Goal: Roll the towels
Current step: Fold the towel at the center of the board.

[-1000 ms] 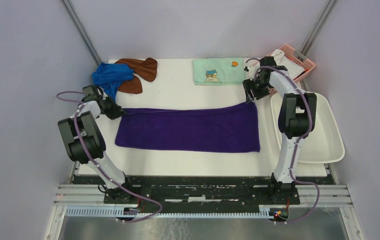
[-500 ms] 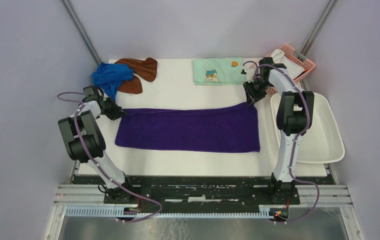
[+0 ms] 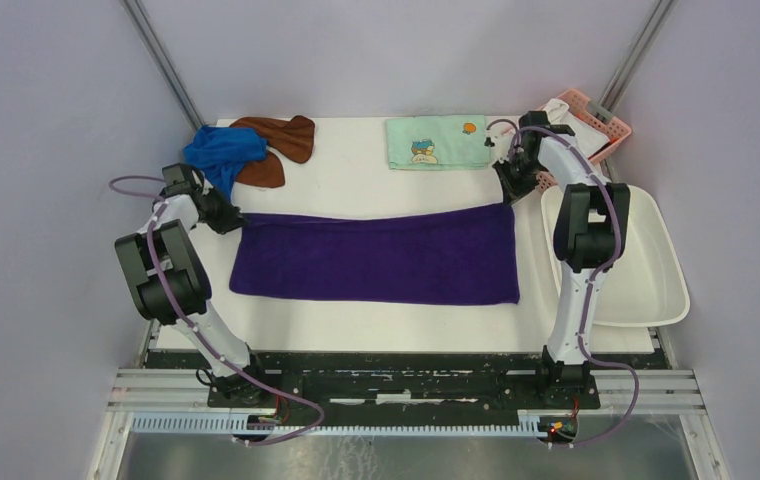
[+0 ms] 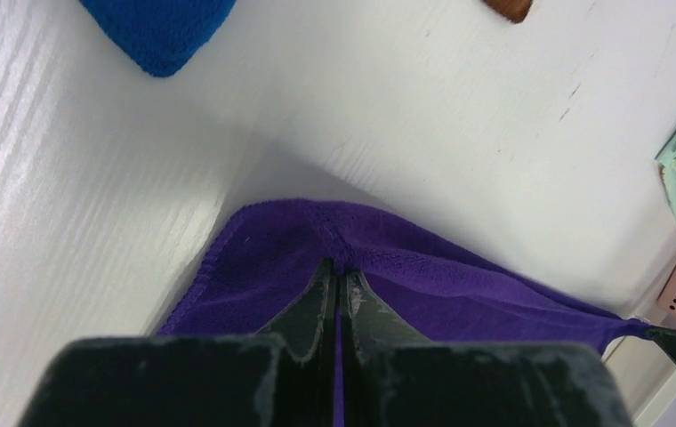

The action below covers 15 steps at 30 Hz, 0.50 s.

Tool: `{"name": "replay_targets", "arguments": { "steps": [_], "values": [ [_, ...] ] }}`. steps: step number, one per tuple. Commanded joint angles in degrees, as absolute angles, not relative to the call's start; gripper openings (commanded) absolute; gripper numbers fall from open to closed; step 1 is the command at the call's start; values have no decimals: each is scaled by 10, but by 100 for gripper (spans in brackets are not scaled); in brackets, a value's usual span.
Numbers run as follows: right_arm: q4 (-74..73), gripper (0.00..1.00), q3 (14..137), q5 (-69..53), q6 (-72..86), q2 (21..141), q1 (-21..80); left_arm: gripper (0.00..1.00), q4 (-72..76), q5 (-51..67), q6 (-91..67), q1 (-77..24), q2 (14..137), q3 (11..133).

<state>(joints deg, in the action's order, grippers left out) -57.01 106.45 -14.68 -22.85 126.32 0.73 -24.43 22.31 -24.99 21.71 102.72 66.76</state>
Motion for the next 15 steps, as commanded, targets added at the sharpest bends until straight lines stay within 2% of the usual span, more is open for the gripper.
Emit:
{"name": "replay_targets", "arguments": {
  "steps": [1, 15],
  "values": [
    [-507, 1, 1054, -82, -236, 1196, 6, 3, -254, 213, -241, 217, 1042, 728],
    [-416, 1, 1041, -17, -246, 1171, 8, 3, -255, 270, -291, 217, 1142, 879]
  ]
}}
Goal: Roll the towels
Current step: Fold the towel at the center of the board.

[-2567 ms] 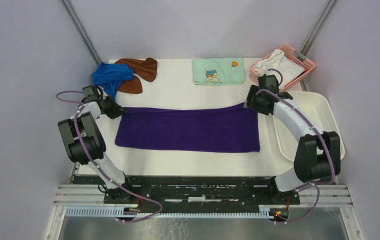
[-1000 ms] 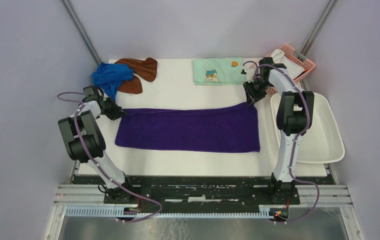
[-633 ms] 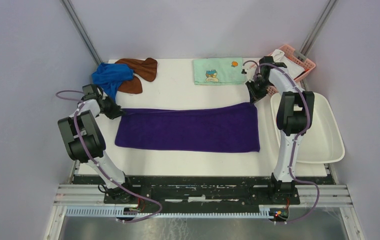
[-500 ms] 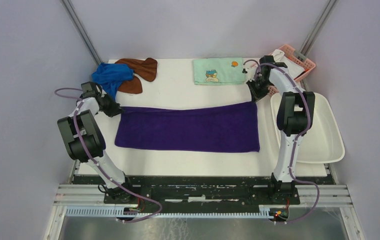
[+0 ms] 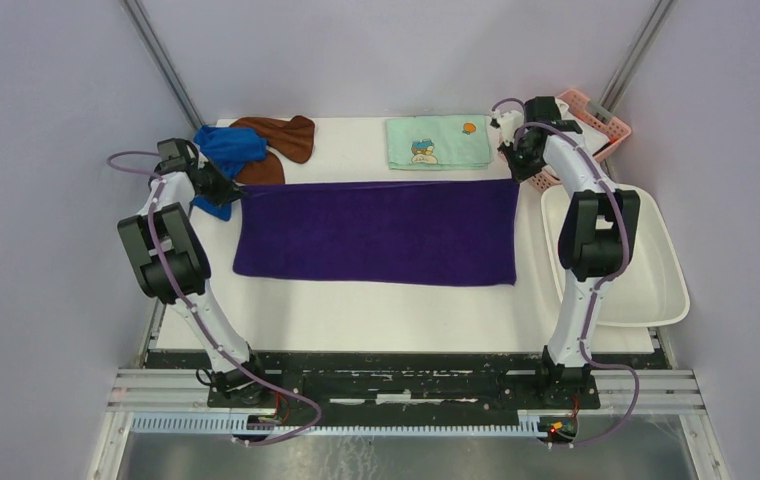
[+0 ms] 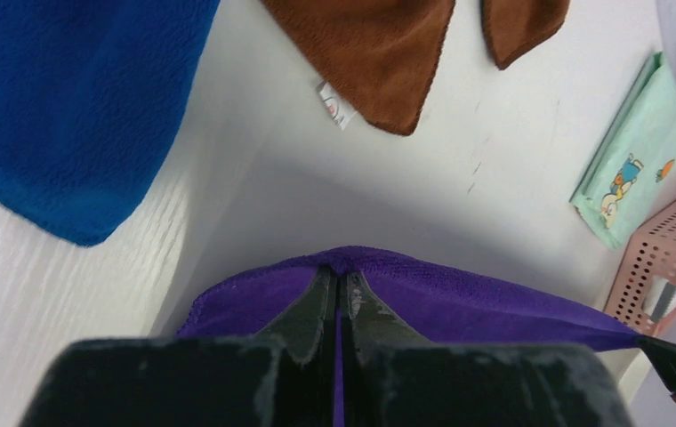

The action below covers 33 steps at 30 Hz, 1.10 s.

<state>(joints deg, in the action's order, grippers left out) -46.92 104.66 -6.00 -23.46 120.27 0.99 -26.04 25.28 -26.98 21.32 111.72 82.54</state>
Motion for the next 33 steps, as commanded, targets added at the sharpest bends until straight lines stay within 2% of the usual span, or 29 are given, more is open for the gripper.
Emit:
{"name": "replay_targets", "arguments": {
  "steps": [1, 6, 15, 24, 33],
  "values": [
    [-409, 1, 1037, -10, -246, 1171, 10, 3, -259, 274, -291, 216, 1149, 888],
    [-368, 1, 1004, 21, -253, 1148, 22, 3, -263, 288, -293, 217, 1155, 896],
    [-238, 1, 821, 83, -326, 1027, 66, 3, -314, 278, -266, 220, 1115, 881],
    [-177, 1, 714, 93, -345, 952, 69, 3, -344, 251, -246, 240, 1057, 843],
    [-105, 0, 752, 142, -367, 1006, 69, 3, -331, 306, -271, 236, 1110, 908]
  ]
}}
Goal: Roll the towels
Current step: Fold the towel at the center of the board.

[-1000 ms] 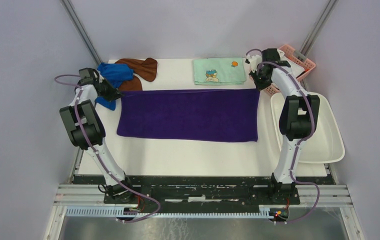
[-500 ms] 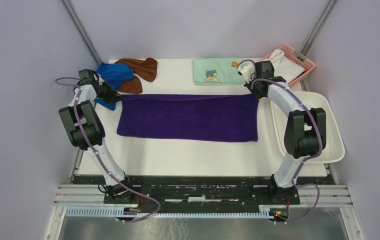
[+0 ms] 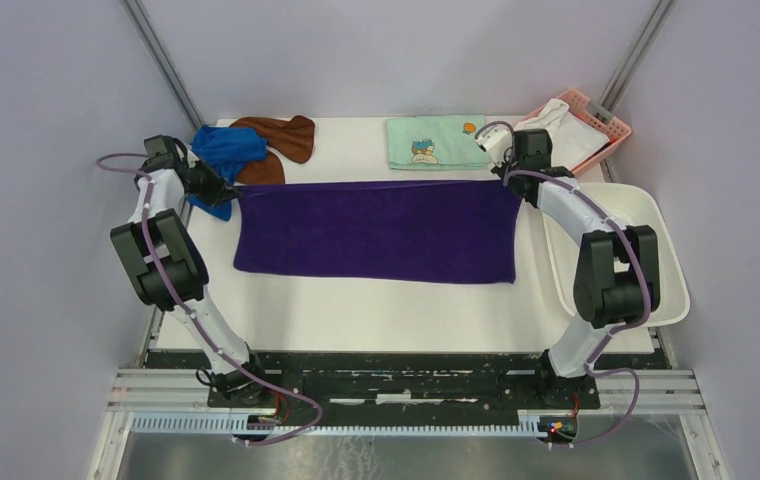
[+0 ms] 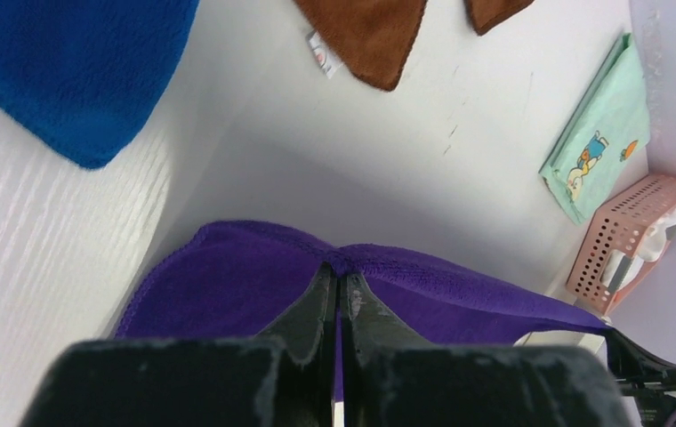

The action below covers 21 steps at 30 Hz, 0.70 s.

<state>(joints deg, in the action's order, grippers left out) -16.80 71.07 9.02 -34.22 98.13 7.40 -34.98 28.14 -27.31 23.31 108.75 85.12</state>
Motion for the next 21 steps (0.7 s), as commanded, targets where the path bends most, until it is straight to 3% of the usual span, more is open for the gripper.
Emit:
{"name": "replay_targets", "arguments": {
  "steps": [1, 11, 21],
  "values": [
    [-98, 1, 760, 146, -372, 1016, 69, 3, -332, 311, -273, 235, 1119, 921],
    [-60, 1, 809, 148, -388, 1070, 69, 3, -344, 323, -287, 221, 1192, 1019],
    [-104, 1, 747, 125, -374, 1016, 72, 3, -373, 278, -248, 223, 1144, 963]
  ]
}}
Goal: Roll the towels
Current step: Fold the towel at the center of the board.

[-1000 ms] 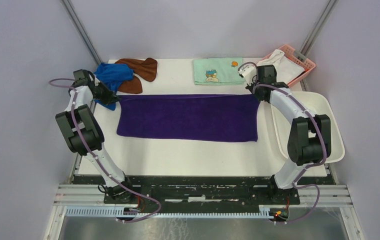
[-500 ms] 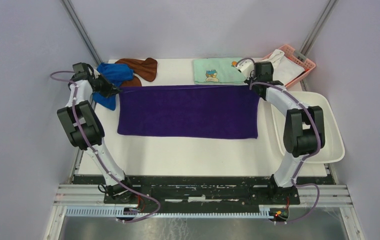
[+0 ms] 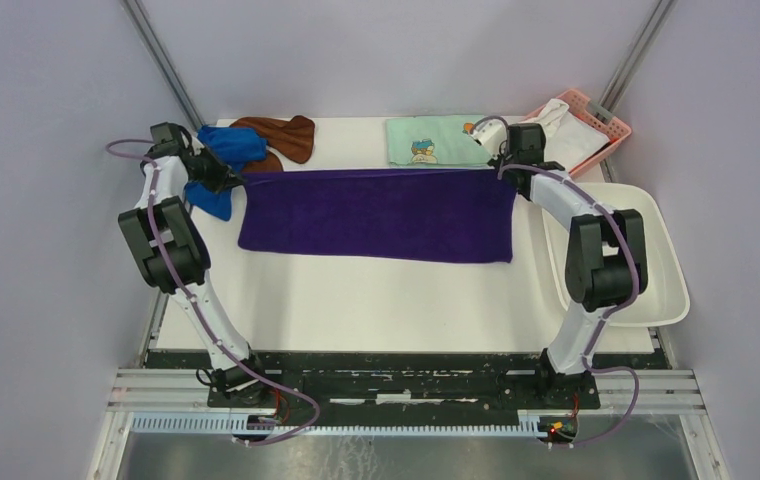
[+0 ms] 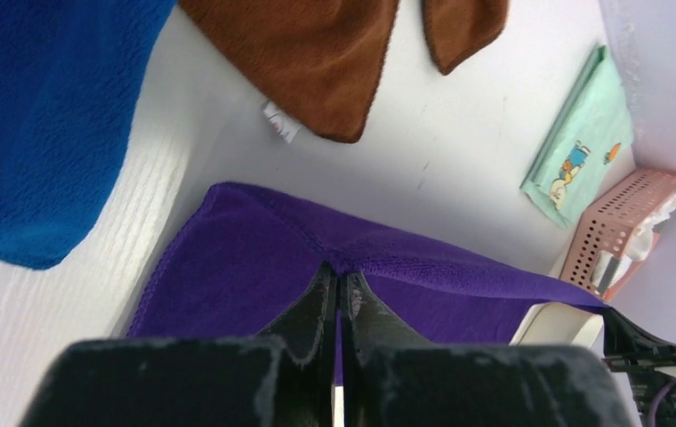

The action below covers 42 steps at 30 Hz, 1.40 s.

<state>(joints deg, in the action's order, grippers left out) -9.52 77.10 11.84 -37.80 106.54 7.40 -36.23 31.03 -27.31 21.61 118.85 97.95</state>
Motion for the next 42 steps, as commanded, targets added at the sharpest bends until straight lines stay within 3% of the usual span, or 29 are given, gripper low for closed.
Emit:
{"name": "replay_targets", "arguments": {
  "steps": [1, 18, 42],
  "values": [
    [-110, 1, 737, 125, -372, 1007, 73, 3, -377, 272, -245, 224, 1138, 954],
    [-217, 1, 615, 199, -330, 912, 147, 3, -424, 178, -196, 238, 1038, 841],
    [-320, 5, 617, 242, -284, 956, 195, 3, -417, 104, -198, 245, 1005, 720]
  ]
}}
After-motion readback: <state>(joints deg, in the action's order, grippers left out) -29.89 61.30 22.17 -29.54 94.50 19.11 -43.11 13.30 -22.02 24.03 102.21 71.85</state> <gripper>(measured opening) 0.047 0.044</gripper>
